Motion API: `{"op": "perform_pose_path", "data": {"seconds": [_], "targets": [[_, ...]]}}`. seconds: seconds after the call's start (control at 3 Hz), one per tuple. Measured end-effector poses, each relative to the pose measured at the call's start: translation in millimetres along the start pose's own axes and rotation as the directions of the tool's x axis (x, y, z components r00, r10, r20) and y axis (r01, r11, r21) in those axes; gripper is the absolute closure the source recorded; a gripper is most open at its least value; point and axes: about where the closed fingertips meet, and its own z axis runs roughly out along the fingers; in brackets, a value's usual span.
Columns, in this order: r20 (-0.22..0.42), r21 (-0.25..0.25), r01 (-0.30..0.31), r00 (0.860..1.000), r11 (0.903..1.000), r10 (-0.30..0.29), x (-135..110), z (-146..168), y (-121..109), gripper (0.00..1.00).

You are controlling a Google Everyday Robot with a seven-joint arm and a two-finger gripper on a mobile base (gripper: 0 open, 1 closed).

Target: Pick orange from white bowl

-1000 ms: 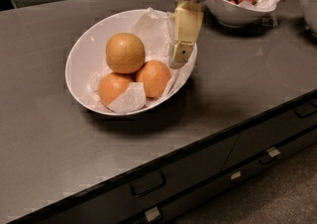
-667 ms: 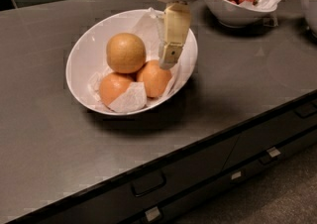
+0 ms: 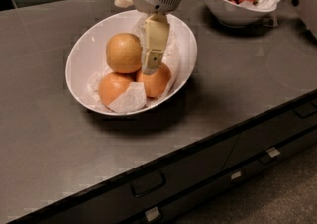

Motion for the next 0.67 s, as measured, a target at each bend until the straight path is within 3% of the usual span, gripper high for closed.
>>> {"op": "perform_pose_path", "data": {"seconds": [0.67], "targets": [[0.019, -0.042, -0.007, 1.0, 0.9991, 0.008, 1.2, 22.1, -4.0, 0.04]]}}
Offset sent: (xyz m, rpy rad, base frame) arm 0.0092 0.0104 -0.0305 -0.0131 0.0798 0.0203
